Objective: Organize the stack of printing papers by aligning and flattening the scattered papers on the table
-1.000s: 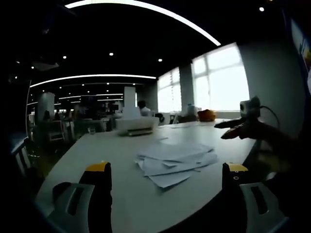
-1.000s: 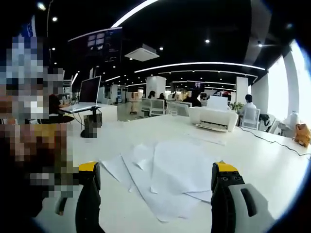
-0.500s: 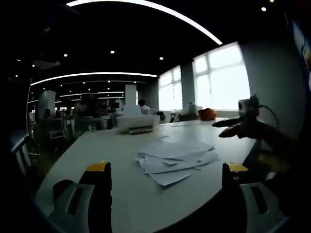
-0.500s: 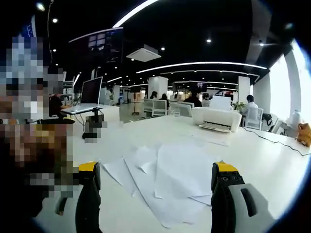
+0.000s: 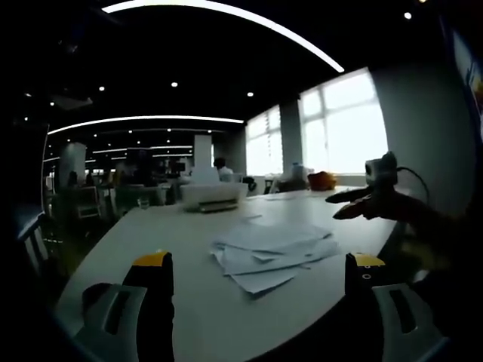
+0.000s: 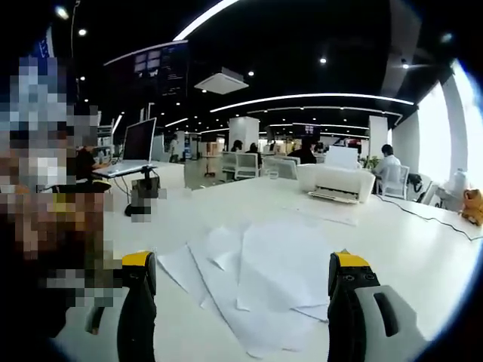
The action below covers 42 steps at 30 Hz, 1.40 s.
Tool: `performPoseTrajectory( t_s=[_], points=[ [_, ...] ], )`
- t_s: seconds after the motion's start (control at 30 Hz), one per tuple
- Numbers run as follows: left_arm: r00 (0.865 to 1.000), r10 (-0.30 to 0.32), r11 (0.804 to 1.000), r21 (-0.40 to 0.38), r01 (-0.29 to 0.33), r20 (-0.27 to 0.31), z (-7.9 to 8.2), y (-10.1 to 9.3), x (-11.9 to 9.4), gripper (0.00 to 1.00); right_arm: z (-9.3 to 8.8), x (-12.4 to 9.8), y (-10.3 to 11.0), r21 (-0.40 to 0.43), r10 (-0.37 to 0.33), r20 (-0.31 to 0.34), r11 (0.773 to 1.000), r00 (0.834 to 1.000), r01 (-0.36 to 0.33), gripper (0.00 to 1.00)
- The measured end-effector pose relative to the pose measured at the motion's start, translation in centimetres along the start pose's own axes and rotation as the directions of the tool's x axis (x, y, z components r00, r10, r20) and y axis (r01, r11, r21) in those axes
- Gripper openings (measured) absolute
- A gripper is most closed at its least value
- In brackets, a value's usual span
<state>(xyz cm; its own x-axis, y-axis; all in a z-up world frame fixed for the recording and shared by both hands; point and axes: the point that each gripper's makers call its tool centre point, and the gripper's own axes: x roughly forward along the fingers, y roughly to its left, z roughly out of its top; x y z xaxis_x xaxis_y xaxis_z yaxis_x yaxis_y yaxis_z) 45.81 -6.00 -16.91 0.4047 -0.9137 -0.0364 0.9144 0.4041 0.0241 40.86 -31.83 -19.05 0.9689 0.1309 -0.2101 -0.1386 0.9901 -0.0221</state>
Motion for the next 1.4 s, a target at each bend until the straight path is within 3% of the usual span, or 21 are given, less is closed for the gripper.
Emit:
performPoseTrajectory(
  t_s=[0.73,1.4],
  points=[
    [1.000,-0.002,1.000,0.003,0.002,0.002,0.2,0.0,-0.3,0.97,-0.7,1.3,-1.0,-0.002,-0.020,-0.023,1.000,1.000,0.020,0.90],
    [1.000,-0.007,1.000,0.004,0.007,0.015,0.6,0.0,-0.5,0.97,0.1,2.3,-1.0,-0.002,-0.015,-0.018,1.000,1.000,0.015,0.90]
  ],
)
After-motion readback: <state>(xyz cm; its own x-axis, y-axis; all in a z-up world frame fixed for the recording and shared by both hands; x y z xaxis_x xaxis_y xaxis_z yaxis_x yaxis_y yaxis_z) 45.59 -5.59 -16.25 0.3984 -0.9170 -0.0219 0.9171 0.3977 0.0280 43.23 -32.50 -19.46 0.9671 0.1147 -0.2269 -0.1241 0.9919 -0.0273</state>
